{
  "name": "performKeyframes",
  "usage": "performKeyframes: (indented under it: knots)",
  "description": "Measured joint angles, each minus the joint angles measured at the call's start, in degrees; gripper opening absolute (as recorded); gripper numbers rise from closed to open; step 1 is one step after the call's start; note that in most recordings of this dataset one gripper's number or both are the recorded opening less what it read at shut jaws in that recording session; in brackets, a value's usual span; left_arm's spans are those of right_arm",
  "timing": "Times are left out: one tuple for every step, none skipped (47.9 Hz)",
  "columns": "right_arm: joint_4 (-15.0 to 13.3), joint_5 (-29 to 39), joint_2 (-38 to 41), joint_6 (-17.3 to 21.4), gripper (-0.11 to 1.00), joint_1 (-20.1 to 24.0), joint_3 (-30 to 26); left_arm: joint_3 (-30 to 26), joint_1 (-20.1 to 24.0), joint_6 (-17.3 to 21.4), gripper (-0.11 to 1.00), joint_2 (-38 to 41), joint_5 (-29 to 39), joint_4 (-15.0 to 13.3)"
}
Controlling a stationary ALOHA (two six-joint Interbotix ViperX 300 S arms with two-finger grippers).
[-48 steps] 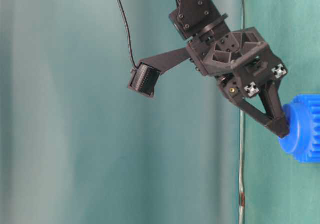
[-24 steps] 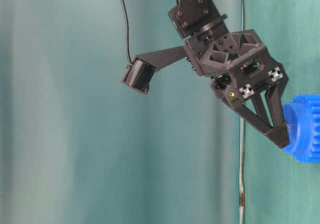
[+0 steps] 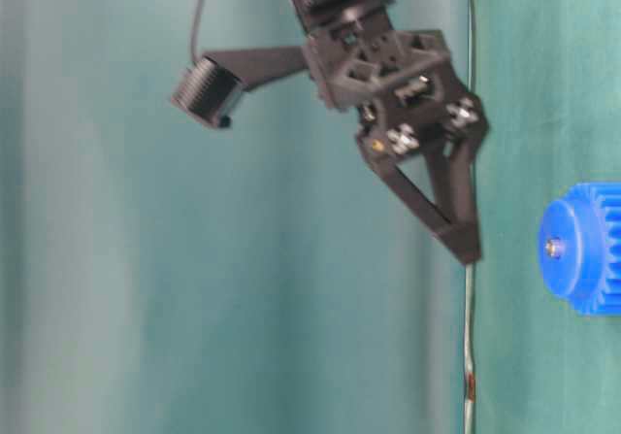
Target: Insert the shaft placed at a random location into the center hole of the medium gear at another random location.
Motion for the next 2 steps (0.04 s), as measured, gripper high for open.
performKeyframes:
  knots:
    - [0.00,0.00,-0.35,0.00,0.74,0.00,0.18,0.00,0.00,0.00,0.00,0.00,0.00,0.00]
    - [0.00,-0.09,-0.97,0.00,0.74,0.00,0.44,0.00,0.00,0.00,0.00,0.00,0.00,0.00]
